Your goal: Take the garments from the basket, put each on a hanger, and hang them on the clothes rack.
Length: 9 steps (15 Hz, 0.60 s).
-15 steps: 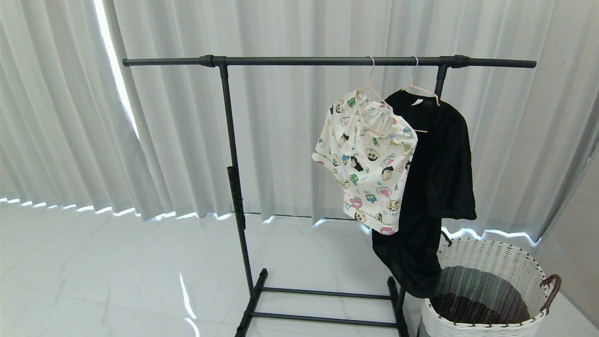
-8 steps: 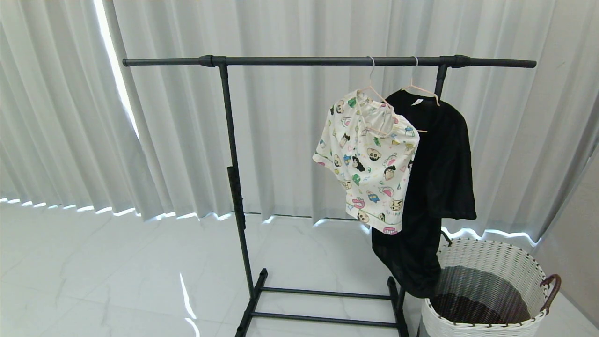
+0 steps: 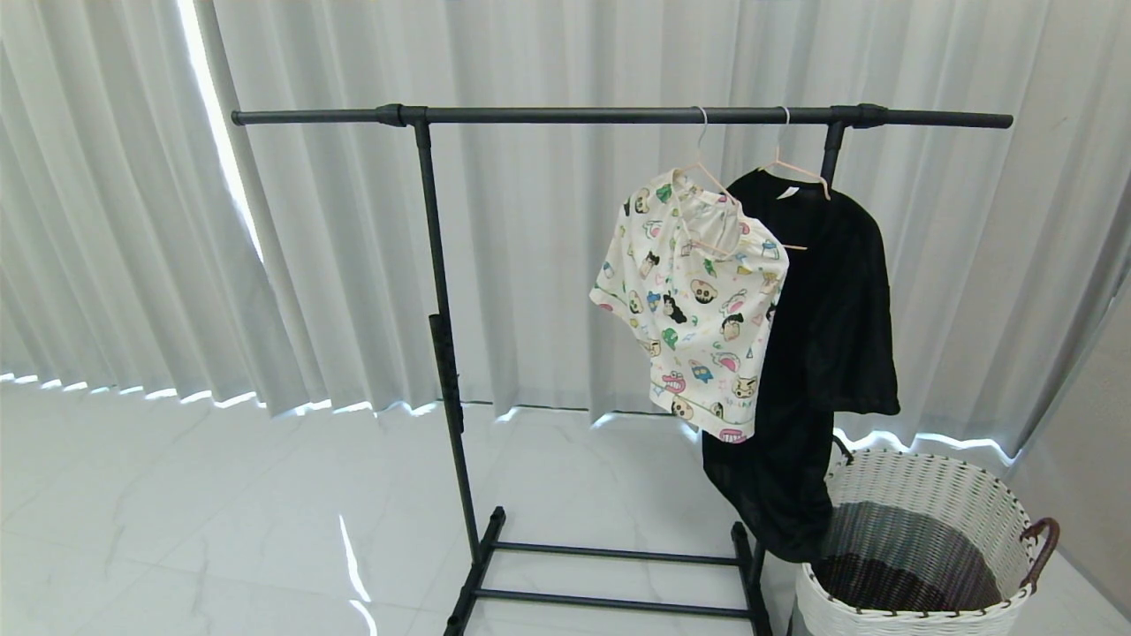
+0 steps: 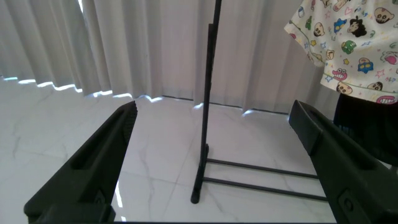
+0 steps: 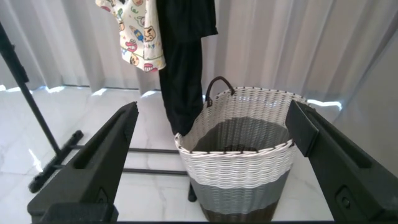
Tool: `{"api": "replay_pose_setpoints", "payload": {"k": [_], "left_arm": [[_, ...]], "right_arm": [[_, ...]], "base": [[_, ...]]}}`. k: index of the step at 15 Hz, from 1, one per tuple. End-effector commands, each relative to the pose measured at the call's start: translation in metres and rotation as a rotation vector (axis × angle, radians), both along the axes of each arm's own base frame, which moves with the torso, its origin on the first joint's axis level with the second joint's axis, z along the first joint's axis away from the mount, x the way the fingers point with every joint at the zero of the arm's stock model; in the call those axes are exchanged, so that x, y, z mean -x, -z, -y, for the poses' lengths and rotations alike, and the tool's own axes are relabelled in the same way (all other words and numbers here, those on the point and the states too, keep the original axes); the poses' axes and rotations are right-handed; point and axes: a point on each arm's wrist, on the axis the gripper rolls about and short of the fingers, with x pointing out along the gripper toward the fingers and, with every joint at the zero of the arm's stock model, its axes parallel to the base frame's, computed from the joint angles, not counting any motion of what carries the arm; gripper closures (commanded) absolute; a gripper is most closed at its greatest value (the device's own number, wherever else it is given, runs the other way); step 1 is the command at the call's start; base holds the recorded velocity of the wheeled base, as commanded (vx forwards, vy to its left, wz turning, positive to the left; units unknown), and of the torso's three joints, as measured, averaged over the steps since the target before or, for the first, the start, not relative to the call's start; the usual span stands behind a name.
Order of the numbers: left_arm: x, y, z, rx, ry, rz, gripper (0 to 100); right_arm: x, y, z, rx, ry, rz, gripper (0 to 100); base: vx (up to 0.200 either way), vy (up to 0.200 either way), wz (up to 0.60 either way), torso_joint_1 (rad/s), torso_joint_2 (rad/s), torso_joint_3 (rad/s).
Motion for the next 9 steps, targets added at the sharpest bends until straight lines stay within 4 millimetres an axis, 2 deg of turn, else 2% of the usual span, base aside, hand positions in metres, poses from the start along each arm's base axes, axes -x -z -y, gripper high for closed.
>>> {"api": "replay_pose_setpoints", "payload": {"k": [1,9], "left_arm": [[0.0000,0.0001,0.0000,0.000,-0.001,0.000,0],[0.0000,0.0001,0.0000,0.000,-0.001,0.000,0]], "right_arm": [[0.0001,0.0001,0.0000,-0.001,0.000,0.002,0],[0.0001,0.0001,0.0000,-0.001,0.000,0.002,0]], "base": [[0.000,0.000,0.00,0.000,0.00,0.000],[0.000,0.000,0.00,0.000,0.00,0.000]]}}
